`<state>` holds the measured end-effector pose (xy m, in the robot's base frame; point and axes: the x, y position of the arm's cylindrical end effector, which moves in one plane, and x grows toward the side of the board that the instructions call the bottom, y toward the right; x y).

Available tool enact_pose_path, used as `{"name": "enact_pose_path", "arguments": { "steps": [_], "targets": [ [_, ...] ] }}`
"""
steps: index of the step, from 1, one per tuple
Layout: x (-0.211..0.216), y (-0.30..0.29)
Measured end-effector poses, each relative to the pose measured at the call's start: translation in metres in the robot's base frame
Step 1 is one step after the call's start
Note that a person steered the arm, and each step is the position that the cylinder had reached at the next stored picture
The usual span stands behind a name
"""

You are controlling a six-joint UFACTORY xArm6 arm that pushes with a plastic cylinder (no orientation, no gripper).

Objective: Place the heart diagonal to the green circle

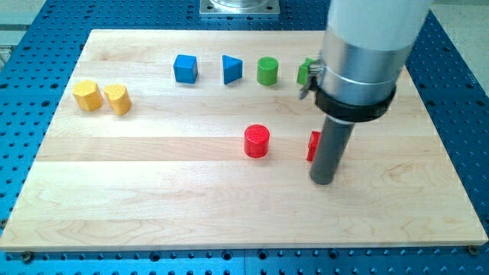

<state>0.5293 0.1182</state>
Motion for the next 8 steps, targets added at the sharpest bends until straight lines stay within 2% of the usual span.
{"name": "enact_pose_path", "arguments": {
  "steps": [1,2,3,4,5,6,7,8],
  "targets": [
    [-0.006,0.004],
    [0.030,-0.028],
    [0.049,-0.144],
    [-0.010,-0.232],
    [-0.069,-0.203],
    [-0.133,-0.227],
    [-0.165,-0.274],
    [-0.177,-0.327]
  ]
}}
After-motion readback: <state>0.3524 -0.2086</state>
